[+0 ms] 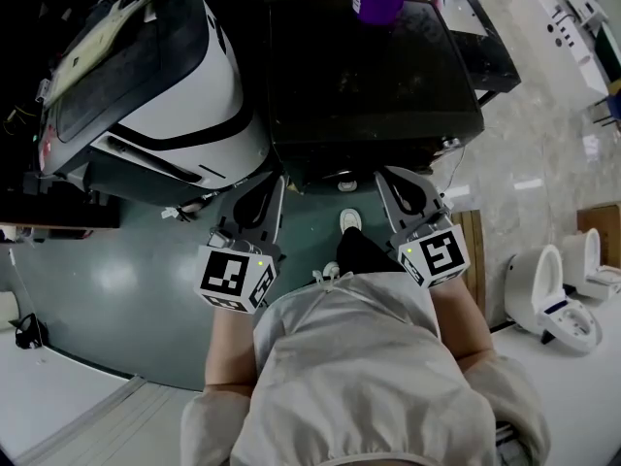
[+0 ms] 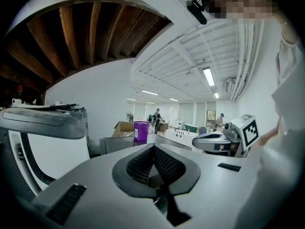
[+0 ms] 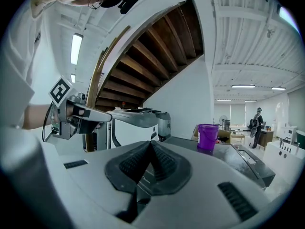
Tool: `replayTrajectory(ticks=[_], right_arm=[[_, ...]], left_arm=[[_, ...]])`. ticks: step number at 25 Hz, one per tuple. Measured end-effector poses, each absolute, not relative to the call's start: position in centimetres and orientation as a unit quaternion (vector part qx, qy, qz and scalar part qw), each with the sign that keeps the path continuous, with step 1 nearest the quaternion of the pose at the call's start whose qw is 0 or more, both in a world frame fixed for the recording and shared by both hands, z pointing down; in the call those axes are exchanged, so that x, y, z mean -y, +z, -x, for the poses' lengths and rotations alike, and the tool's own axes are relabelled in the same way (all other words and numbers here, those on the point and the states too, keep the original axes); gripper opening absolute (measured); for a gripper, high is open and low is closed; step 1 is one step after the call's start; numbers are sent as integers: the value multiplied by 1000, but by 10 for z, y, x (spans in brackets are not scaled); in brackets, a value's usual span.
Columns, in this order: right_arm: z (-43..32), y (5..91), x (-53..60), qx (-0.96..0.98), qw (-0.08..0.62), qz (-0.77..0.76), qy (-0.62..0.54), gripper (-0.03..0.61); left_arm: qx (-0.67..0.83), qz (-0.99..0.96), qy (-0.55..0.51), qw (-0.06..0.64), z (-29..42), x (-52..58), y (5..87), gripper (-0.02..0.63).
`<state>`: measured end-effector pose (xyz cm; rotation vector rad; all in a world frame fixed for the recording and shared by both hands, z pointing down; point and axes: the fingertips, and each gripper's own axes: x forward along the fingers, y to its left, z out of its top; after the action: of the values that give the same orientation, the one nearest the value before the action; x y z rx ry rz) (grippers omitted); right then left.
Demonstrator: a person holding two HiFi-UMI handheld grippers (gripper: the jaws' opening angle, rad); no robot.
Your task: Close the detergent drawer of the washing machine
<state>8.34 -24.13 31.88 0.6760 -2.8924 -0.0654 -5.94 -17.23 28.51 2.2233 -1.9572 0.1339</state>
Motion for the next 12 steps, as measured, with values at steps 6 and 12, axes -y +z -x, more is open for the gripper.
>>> replayTrajectory(ticks=[6, 12], right_arm=[[-82, 322, 243, 969, 88, -230, -28, 2], [-86, 320, 245, 967, 79, -239, -23, 2]], left_arm=[[660, -746, 34, 79, 58, 173, 279, 18], [660, -747, 41, 75, 59, 171, 281, 18]])
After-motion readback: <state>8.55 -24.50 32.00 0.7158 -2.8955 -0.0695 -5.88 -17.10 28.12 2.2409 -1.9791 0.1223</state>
